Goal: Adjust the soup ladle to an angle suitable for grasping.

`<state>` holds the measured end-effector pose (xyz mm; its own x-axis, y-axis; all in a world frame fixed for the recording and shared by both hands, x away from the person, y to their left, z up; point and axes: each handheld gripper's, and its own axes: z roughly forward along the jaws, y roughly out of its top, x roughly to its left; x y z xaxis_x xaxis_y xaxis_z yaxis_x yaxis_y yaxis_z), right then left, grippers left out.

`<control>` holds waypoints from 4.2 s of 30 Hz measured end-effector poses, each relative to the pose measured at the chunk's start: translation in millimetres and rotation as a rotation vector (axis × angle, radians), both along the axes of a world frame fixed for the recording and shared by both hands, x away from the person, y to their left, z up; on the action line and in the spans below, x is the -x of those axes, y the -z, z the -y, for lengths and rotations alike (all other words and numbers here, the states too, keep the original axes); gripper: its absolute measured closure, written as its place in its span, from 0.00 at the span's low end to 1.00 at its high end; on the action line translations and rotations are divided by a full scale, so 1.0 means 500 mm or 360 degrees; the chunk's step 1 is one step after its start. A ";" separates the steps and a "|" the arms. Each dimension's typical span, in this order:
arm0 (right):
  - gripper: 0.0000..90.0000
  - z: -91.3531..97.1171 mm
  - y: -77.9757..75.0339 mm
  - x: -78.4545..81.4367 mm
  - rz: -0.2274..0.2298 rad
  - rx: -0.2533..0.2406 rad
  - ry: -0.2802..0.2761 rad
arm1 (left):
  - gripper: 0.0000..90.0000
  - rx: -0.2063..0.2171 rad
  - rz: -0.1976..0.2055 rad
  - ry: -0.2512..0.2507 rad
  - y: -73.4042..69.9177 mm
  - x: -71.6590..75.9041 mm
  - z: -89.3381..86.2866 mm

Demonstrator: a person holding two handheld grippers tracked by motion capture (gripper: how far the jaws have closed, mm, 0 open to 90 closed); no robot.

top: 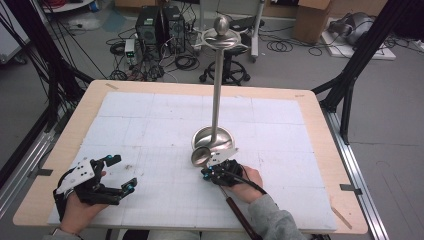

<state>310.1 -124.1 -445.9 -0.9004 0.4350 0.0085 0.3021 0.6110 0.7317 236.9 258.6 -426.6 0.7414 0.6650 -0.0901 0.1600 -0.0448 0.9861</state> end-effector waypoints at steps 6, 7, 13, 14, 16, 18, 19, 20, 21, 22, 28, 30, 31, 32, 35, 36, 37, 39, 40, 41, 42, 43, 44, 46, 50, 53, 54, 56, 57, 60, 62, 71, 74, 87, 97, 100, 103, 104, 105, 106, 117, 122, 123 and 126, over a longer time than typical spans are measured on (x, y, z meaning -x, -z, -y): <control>1.00 0.004 -0.001 0.004 -0.0011 0.0006 0.0010 | 0.02 -0.0001 0.0000 0.0002 0.000 0.000 -0.001; 1.00 0.005 -0.001 0.004 -0.0008 0.0005 0.0012 | 0.02 -0.0002 0.0001 0.0002 0.000 0.000 -0.001; 1.00 0.011 -0.003 0.008 0.0000 0.0029 0.0004 | 0.02 -0.0002 0.0003 0.0001 0.000 0.000 -0.002; 1.00 0.012 -0.003 0.009 0.0004 0.0036 0.0006 | 0.02 0.0001 0.0000 0.0001 0.000 0.000 -0.001; 1.00 0.014 -0.004 0.011 0.0001 0.0044 0.0008 | 0.02 -0.0002 -0.0002 0.0003 0.000 0.000 -0.001; 1.00 0.017 -0.004 0.012 0.0004 0.0045 0.0010 | 0.02 -0.0002 -0.0005 0.0002 0.000 -0.001 0.000; 1.00 0.018 -0.004 0.013 0.0004 0.0043 0.0016 | 0.02 -0.0003 -0.0004 0.0004 0.000 -0.001 0.000; 1.00 0.019 -0.005 0.013 0.0003 0.0048 0.0013 | 0.02 -0.0001 -0.0002 0.0002 0.000 -0.001 0.000; 1.00 0.020 -0.005 0.014 0.0003 0.0053 0.0016 | 0.02 -0.0002 -0.0002 0.0004 0.000 -0.002 0.000; 1.00 0.021 -0.005 0.015 0.0005 0.0053 0.0016 | 0.02 -0.0001 -0.0002 0.0004 0.000 -0.002 0.000; 1.00 0.031 -0.006 0.019 0.0008 0.0070 0.0024 | 0.02 -0.0006 -0.0001 0.0008 0.000 -0.005 0.002; 1.00 0.035 -0.007 0.020 0.0002 0.0074 0.0029 | 0.02 -0.0001 -0.0006 0.0008 0.000 -0.006 0.003; 1.00 0.037 -0.007 0.021 0.0003 0.0077 0.0037 | 0.02 -0.0005 -0.0006 0.0011 0.000 -0.006 0.003; 1.00 0.039 -0.007 0.021 0.0003 0.0071 0.0033 | 0.02 -0.0002 -0.0005 0.0009 0.000 -0.007 0.004; 1.00 0.046 -0.008 0.022 0.0004 0.0077 0.0031 | 0.02 -0.0004 -0.0004 0.0013 0.000 -0.008 0.004; 1.00 0.048 -0.008 0.023 0.0000 0.0083 0.0035 | 0.02 0.0000 -0.0006 0.0011 0.000 -0.008 0.005; 1.00 0.051 -0.009 0.023 0.0004 0.0088 0.0037 | 0.02 0.0000 -0.0006 0.0011 0.000 -0.008 0.005; 1.00 0.055 -0.008 0.023 0.0001 0.0084 0.0038 | 0.02 -0.0002 -0.0006 0.0013 0.000 -0.008 0.005; 1.00 0.057 -0.009 0.024 0.0000 0.0088 0.0040 | 0.02 -0.0001 -0.0007 0.0013 0.000 -0.008 0.005; 1.00 0.060 -0.009 0.025 -0.0002 0.0091 0.0043 | 0.02 0.0000 -0.0005 0.0014 0.000 -0.009 0.005; 1.00 0.062 -0.009 0.025 -0.0005 0.0089 0.0046 | 0.02 -0.0003 -0.0003 0.0014 0.000 -0.009 0.005; 1.00 0.065 -0.009 0.025 -0.0011 0.0087 0.0046 | 0.02 0.0001 -0.0006 0.0012 0.000 -0.009 0.005; 1.00 0.068 -0.010 0.026 -0.0016 0.0090 0.0046 | 0.02 0.0001 -0.0006 0.0014 0.000 -0.010 0.005; 1.00 0.074 -0.010 0.026 -0.0003 0.0096 0.0050 | 0.02 -0.0004 -0.0006 0.0016 0.000 -0.010 0.005; 1.00 0.084 -0.010 0.026 -0.0002 0.0100 0.0060 | 0.02 0.0002 -0.0008 0.0019 0.000 -0.011 0.007; 1.00 0.092 -0.011 0.026 -0.0009 0.0100 0.0067 | 0.02 -0.0003 -0.0005 0.0016 0.000 -0.012 0.007; 1.00 0.095 -0.011 0.025 -0.0011 0.0099 0.0068 | 0.02 -0.0005 -0.0006 0.0019 0.000 -0.012 0.007; 1.00 0.100 -0.011 0.024 -0.0018 0.0094 0.0085 | 0.02 0.0000 -0.0007 0.0019 0.001 -0.013 0.008; 1.00 0.103 -0.011 0.023 -0.0020 0.0091 0.0084 | 0.02 0.0000 -0.0007 0.0019 0.001 -0.013 0.008; 1.00 0.110 -0.010 0.021 -0.0019 0.0090 0.0104 | 0.02 0.0004 -0.0009 0.0020 0.000 -0.013 0.009; 1.00 0.115 -0.010 0.019 -0.0018 0.0084 0.0106 | 0.02 0.0003 -0.0007 0.0022 0.000 -0.014 0.009; 1.00 0.136 -0.010 0.013 -0.0029 0.0078 0.0156 | 0.02 0.0001 -0.0010 0.0028 0.001 -0.015 0.011; 1.00 0.145 -0.009 0.010 -0.0027 0.0075 0.0182 | 0.02 -0.0001 -0.0006 0.0033 0.001 -0.016 0.011; 1.00 0.204 -0.007 -0.006 -0.0025 0.0053 0.0308 | 0.02 -0.0005 -0.0005 0.0036 0.001 -0.017 0.014; 1.00 0.250 -0.006 -0.013 -0.0026 0.0041 0.0406 | 0.02 -0.0010 -0.0007 0.0035 0.001 -0.017 0.014; 1.00 0.265 -0.007 -0.013 -0.0029 0.0040 0.0436 | 0.02 -0.0010 -0.0011 0.0039 0.001 -0.017 0.015; 1.00 0.278 -0.006 -0.014 -0.0023 0.0040 0.0461 | 0.02 -0.0012 -0.0011 0.0040 0.001 -0.018 0.015; 1.00 0.281 -0.006 -0.014 -0.0022 0.0038 0.0466 | 0.02 -0.0012 -0.0012 0.0040 0.001 -0.017 0.015; 1.00 0.285 -0.006 -0.014 -0.0024 0.0039 0.0477 | 0.02 -0.0013 -0.0007 0.0043 0.001 -0.018 0.015; 1.00 0.289 -0.006 -0.014 -0.0024 0.0036 0.0480 | 0.02 -0.0012 -0.0007 0.0043 0.001 -0.018 0.015; 1.00 0.321 -0.004 -0.008 -0.0022 0.0029 0.0520 | 0.02 -0.0011 -0.0006 0.0044 0.001 -0.019 0.016; 1.00 0.341 -0.004 0.000 -0.0019 0.0031 0.0527 | 0.02 -0.0012 -0.0006 0.0043 0.001 -0.019 0.016; 1.00 0.349 -0.004 0.002 -0.0024 0.0026 0.0525 | 0.02 -0.0013 -0.0006 0.0043 0.001 -0.019 0.016; 1.00 0.366 -0.004 0.009 -0.0017 0.0033 0.0522 | 0.02 -0.0010 -0.0007 0.0041 0.001 -0.019 0.017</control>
